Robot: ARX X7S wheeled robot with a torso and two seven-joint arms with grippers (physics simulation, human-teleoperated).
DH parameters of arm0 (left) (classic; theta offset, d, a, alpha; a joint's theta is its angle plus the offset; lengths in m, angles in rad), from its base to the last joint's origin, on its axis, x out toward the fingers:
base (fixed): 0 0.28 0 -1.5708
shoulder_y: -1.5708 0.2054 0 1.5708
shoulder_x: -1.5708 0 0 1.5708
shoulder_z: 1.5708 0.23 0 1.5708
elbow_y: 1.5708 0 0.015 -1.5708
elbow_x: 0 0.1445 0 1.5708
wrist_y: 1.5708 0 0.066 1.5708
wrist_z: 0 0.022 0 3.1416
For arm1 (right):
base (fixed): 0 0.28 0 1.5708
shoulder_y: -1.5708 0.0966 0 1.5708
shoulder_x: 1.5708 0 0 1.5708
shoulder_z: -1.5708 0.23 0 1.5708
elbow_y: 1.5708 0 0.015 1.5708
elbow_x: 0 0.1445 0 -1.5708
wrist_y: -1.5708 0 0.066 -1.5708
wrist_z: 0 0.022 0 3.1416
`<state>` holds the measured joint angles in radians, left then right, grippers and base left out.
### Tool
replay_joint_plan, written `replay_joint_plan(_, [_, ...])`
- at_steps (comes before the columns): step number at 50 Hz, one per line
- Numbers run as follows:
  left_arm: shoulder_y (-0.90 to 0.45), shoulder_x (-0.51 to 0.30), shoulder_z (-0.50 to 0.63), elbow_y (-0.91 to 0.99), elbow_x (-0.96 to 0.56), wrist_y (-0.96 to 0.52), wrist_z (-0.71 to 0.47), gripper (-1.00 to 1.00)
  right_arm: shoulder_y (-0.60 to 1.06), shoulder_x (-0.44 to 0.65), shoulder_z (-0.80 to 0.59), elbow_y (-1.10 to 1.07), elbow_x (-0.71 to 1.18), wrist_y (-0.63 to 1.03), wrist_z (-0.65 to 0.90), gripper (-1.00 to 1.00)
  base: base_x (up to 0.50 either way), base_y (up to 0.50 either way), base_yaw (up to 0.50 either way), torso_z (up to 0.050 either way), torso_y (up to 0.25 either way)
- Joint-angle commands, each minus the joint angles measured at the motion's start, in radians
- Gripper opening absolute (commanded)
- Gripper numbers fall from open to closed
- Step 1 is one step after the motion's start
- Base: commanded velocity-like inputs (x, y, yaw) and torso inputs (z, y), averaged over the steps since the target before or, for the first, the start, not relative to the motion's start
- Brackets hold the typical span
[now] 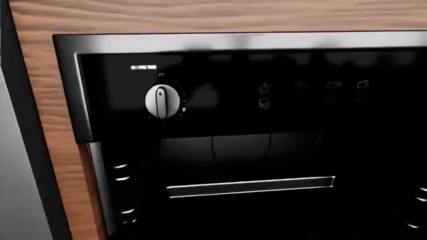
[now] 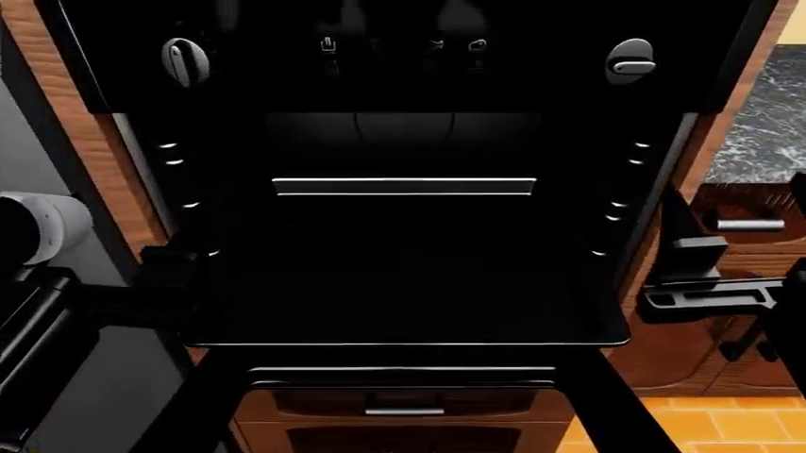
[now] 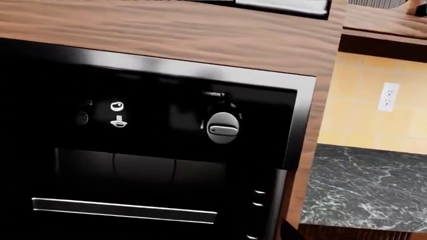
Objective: Fully slide the oven rack out.
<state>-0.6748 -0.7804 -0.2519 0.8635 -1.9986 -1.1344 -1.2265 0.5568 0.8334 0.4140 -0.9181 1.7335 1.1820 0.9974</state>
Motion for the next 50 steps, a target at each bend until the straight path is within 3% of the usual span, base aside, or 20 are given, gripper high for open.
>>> replay_joint_plan(1, [-0.035, -0.018, 0.037, -0.010, -0.022, 0.019, -0.023, 1.00, 0.014, 0.011, -0.020, 0.007, 0.018, -0.011, 0.016, 1.00, 0.26, 0.00, 0.00, 0.000, 0.000])
replay_joint_plan(15, [-0.056, -0.035, 0.066, -0.030, -0.052, 0.041, -0.034, 1.00, 0.031, 0.041, -0.044, 0.011, 0.063, -0.030, 0.054, 1.00, 0.18, 0.00, 0.00, 0.000, 0.001])
replay_joint_plan(24, [-0.242, -0.121, 0.254, -0.150, -0.261, 0.116, -0.115, 1.00, 0.263, 0.195, -0.276, 0.163, 0.380, -0.163, 0.216, 1.00, 0.00, 0.00, 0.00, 0.000, 0.000])
replay_joint_plan(32, [-0.367, -0.154, 0.379, -0.245, -0.405, 0.165, -0.168, 1.00, 0.513, 0.255, -0.472, 0.236, 0.529, -0.178, 0.295, 1.00, 0.00, 0.00, 0.00, 0.000, 0.000])
replay_joint_plan(41, [-0.420, -0.167, 0.416, -0.265, -0.421, 0.173, -0.182, 1.00, 0.601, 0.258, -0.538, 0.255, 0.556, -0.164, 0.315, 1.00, 0.00, 0.00, 0.00, 0.000, -0.116])
replay_joint_plan(50, [-0.431, -0.163, 0.422, -0.249, -0.414, 0.183, -0.177, 1.00, 0.570, 0.251, -0.528, 0.246, 0.532, -0.164, 0.297, 1.00, 0.00, 0.00, 0.00, 0.000, -0.250])
